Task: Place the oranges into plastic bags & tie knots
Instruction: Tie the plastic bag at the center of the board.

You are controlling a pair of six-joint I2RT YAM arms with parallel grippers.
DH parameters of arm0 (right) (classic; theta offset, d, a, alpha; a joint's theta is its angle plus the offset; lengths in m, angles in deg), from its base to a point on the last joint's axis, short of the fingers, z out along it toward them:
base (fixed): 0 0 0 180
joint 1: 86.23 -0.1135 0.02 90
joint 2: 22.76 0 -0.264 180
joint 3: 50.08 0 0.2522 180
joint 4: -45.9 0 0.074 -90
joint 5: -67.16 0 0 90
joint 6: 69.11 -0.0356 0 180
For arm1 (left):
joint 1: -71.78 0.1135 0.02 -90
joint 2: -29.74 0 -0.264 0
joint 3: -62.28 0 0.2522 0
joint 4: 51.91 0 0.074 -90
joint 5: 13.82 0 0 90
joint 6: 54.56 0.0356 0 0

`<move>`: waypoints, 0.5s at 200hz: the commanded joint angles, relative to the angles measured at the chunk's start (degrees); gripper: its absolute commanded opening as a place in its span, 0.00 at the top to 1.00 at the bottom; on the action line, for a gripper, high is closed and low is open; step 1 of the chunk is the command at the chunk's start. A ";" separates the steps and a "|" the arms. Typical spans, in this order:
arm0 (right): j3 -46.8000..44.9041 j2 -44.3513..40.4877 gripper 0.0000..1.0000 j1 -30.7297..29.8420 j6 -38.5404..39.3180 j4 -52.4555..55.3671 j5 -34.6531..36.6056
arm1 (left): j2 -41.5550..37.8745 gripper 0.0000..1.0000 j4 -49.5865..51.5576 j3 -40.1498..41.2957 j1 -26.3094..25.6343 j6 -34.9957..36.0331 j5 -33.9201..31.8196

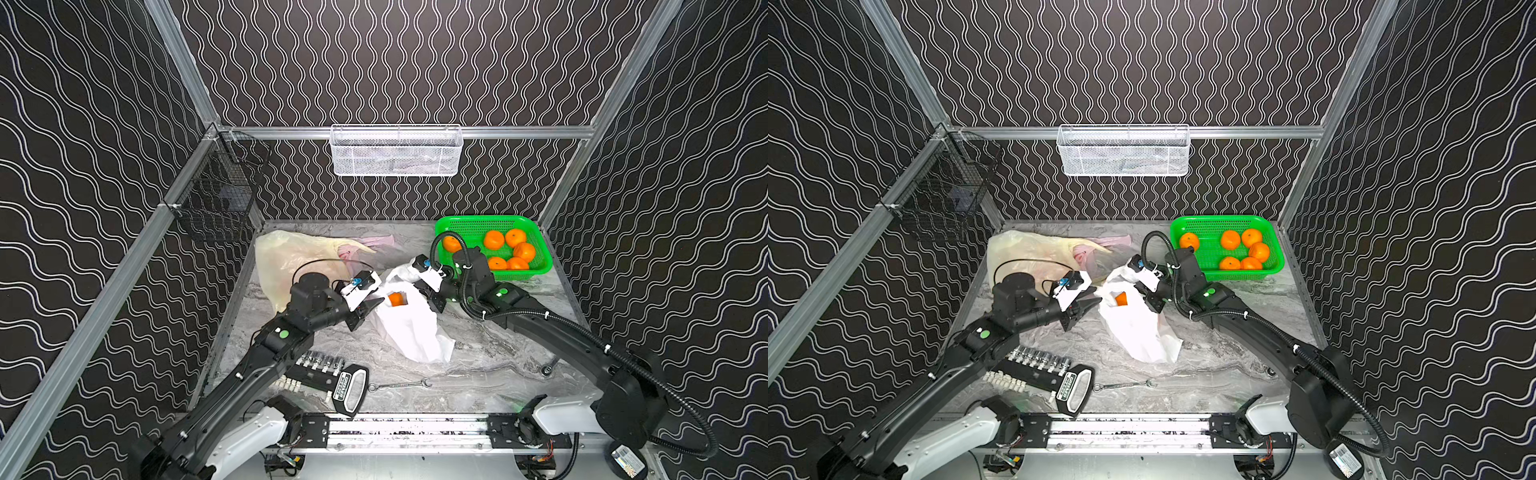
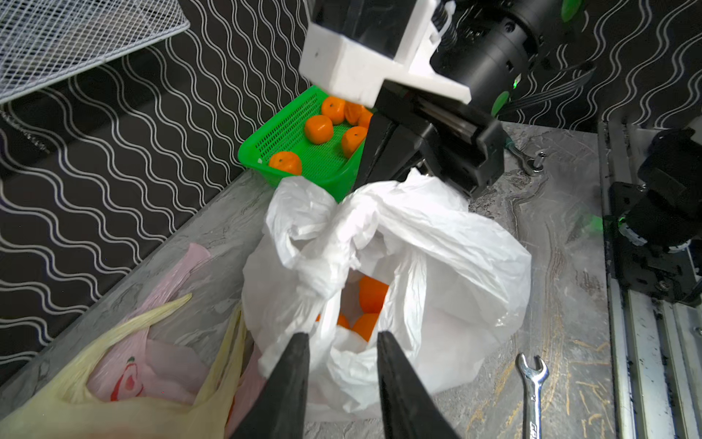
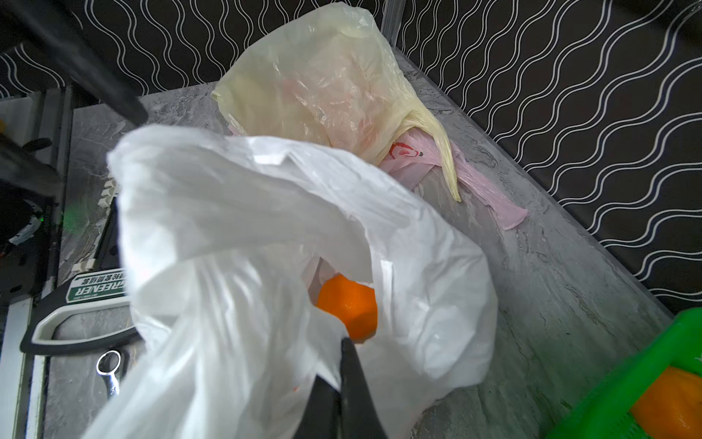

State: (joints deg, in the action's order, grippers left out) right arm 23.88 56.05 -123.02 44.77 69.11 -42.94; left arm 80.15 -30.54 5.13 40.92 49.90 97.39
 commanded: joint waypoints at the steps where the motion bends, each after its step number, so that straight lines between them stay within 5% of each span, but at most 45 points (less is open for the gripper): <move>1: -0.24 0.20 1.00 -0.13 -0.39 -1.21 -1.44 | -3.19 0.65 -3.75 3.16 0.02 -6.97 -3.67; 50: -0.62 0.45 1.00 -0.12 0.11 -1.31 -1.60 | -3.77 0.59 -10.41 8.89 0.10 -11.20 -10.31; 90: -0.70 0.39 1.00 -0.13 0.03 -1.26 -2.68 | 0.03 0.51 -20.52 11.65 3.95 -15.20 2.74; 100: -0.77 0.38 1.00 -0.24 -0.05 -1.33 -2.93 | 1.13 0.41 -21.42 11.84 5.83 -15.64 5.71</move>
State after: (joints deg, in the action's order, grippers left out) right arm 23.31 56.40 -123.13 44.42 68.43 -44.18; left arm 79.56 -44.00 16.43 43.85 37.20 94.77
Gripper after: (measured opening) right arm 0.049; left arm 0.516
